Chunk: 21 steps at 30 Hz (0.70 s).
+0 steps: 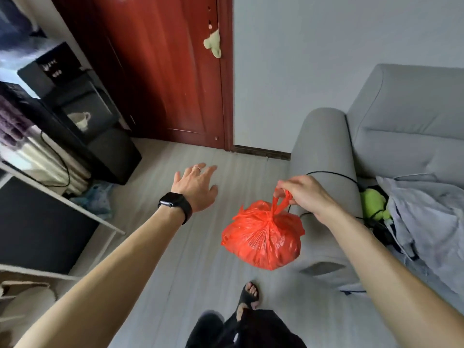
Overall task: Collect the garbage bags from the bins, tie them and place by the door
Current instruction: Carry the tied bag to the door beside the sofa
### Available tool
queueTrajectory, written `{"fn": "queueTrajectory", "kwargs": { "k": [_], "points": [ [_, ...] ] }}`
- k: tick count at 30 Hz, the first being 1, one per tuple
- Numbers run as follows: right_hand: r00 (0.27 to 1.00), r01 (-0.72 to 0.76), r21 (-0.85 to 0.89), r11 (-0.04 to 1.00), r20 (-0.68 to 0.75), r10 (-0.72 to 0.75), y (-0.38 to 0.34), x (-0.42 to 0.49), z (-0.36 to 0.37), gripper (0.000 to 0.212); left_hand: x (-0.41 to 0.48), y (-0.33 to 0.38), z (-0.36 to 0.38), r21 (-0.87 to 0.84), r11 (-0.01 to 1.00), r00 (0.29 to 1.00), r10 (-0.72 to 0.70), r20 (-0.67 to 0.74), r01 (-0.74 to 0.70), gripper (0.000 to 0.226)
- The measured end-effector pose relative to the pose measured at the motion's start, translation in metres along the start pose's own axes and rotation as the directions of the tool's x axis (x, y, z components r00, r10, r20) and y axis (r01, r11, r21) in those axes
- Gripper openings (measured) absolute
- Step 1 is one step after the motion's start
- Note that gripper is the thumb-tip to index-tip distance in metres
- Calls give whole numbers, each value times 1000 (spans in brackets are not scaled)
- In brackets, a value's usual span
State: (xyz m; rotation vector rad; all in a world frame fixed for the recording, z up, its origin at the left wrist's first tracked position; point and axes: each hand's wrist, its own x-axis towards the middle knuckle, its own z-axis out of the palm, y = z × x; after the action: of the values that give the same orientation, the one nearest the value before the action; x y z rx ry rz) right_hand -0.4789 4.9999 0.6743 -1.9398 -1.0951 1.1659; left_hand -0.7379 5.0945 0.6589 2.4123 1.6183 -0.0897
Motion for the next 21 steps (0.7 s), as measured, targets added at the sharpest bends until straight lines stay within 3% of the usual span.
{"fn": "queueTrajectory", "kwargs": {
  "k": [5,12,21],
  "points": [
    [999,-43,-72,996,5,44,-26,110,-20,28,116,-8,-12,-21,1000,999,4,38,-4,60],
    [989,-146,-33,989,-44,144,-35,283,-44,25,310,-17,-17,-45,997,992,74,107,-69,59],
    [915,-370,18,929,-167,367,-17,482,-53,30,514,-12,-5,-61,979,945,204,255,-195,59]
  ]
}}
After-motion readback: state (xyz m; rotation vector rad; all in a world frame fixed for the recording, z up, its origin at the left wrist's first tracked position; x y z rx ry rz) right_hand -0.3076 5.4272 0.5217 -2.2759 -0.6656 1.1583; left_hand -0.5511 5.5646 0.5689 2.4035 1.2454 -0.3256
